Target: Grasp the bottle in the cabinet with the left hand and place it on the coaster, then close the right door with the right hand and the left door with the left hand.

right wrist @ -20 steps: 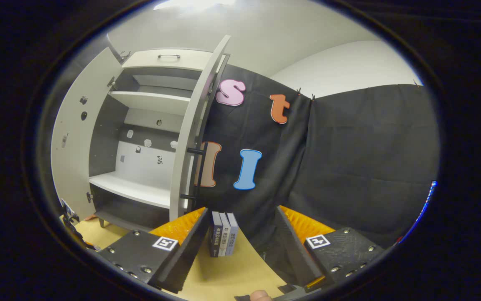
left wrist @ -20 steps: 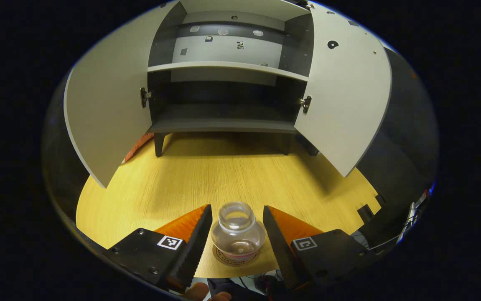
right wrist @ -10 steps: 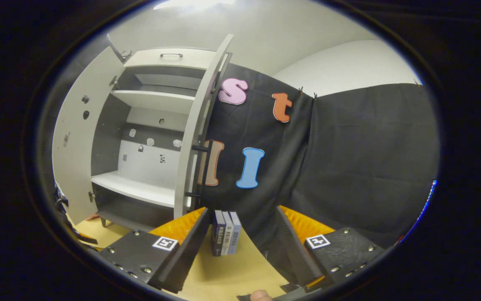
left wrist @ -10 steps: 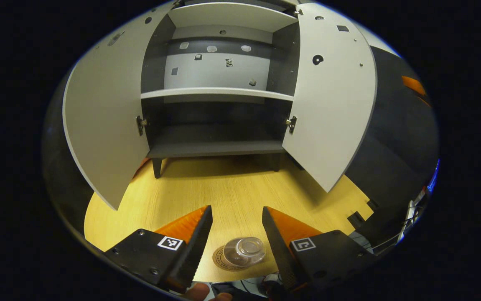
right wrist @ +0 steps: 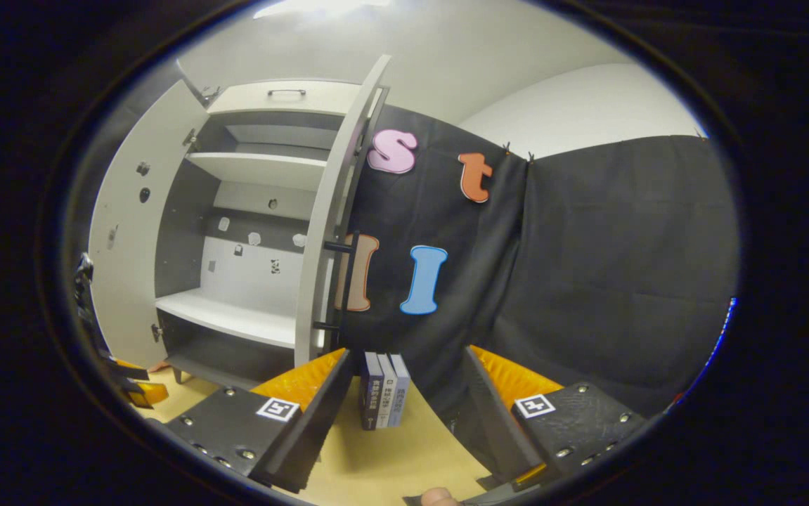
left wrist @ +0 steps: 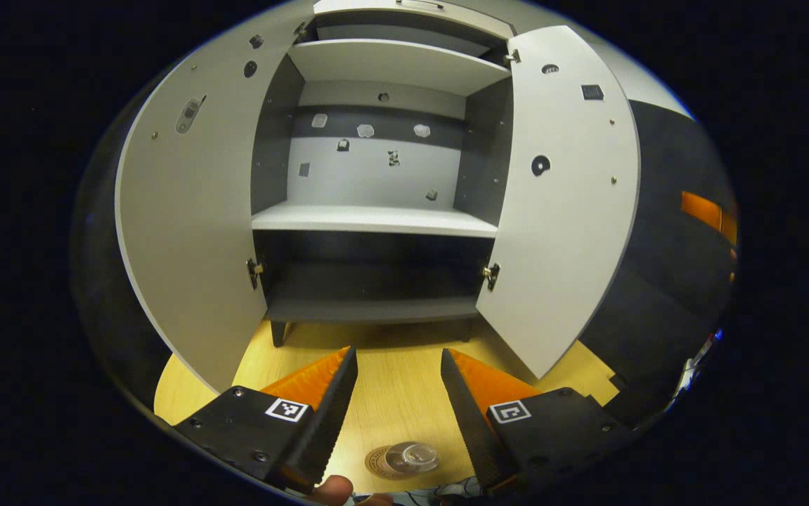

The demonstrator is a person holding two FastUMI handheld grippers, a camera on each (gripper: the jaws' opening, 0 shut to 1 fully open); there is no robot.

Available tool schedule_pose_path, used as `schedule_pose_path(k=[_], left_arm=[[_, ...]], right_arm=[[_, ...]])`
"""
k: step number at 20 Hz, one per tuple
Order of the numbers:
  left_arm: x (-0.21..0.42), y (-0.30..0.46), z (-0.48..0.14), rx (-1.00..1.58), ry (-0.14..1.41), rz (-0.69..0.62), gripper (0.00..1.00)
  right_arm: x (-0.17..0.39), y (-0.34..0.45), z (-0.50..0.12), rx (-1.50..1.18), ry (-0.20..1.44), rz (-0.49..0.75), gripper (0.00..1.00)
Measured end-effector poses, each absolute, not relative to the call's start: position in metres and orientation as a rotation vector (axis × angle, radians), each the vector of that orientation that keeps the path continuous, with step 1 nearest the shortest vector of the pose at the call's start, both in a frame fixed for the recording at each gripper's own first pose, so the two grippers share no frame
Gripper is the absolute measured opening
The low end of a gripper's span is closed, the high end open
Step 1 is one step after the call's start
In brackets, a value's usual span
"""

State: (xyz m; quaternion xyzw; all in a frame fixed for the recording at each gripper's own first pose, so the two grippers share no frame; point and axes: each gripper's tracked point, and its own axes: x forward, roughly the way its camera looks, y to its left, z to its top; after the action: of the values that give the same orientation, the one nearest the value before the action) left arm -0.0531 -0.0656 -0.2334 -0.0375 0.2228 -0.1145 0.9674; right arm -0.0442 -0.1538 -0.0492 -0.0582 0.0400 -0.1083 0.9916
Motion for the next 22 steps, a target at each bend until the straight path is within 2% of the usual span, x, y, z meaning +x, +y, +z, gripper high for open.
schedule_pose_path(k=[6, 8, 9, 12, 17, 22], left_arm=[[-0.035, -0.041, -0.181, -0.087, 0.341, -0.181, 0.79], [-0.03, -0.028, -0.167, -0.099, 0.311, -0.147, 0.78], [-0.028, -0.022, -0.159, -0.104, 0.297, -0.132, 0.8], [-0.021, 0.004, -0.138, -0.091, 0.245, -0.061, 0.97], [-0.019, 0.036, -0.106, -0.094, 0.185, 0.013, 0.96], [-0.023, 0.057, -0.079, -0.119, 0.127, 0.071, 0.96]], right_arm=[[-0.045, -0.153, -0.053, -0.11, 0.089, -0.21, 0.94], [-0.045, -0.154, -0.055, -0.105, 0.094, -0.208, 0.96], [-0.045, -0.153, -0.056, -0.105, 0.095, -0.209, 0.96], [-0.043, -0.154, -0.057, -0.11, 0.098, -0.207, 0.96], [-0.039, -0.152, -0.055, -0.109, 0.095, -0.197, 0.94], [-0.022, -0.144, -0.051, -0.117, 0.083, -0.181, 0.96]])
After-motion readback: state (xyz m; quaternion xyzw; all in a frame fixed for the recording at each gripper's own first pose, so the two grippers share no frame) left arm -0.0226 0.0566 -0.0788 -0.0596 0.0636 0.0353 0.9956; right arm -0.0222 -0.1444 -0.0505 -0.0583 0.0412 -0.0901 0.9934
